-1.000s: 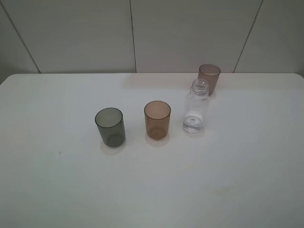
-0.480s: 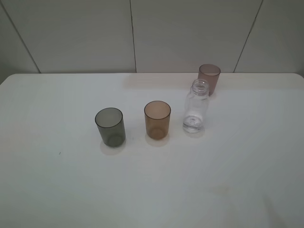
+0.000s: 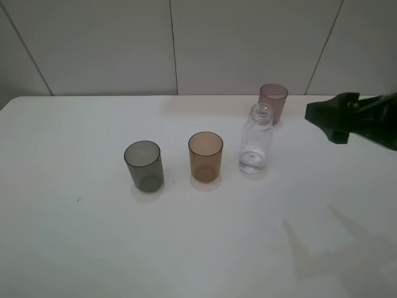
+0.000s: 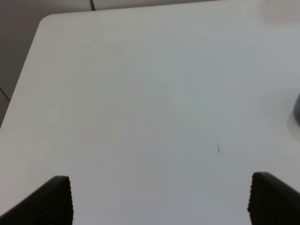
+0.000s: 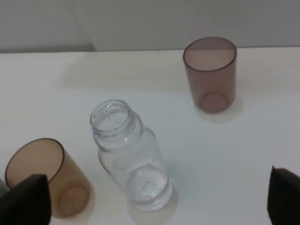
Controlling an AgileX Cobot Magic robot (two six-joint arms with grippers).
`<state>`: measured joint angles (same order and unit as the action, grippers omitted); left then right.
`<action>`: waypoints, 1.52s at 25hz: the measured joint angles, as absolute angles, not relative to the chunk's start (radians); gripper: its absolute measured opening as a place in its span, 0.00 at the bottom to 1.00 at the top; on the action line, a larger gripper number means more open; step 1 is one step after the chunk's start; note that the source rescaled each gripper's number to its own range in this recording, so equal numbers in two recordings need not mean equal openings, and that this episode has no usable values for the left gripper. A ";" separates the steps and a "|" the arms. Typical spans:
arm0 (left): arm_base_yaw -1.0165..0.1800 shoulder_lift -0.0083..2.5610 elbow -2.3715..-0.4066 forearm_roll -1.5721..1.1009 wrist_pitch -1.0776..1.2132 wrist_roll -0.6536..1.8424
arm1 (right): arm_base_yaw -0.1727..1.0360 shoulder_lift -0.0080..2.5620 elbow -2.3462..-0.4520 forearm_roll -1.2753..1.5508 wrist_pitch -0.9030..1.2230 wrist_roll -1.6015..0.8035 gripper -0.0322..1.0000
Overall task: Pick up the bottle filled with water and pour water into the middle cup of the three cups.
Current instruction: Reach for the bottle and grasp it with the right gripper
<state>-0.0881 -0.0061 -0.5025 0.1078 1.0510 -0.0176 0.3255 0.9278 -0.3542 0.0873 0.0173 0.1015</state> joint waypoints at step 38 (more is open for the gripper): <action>-0.088 -0.006 -0.503 0.108 1.051 -0.018 | 0.500 2.048 -0.407 0.085 -1.209 0.047 1.00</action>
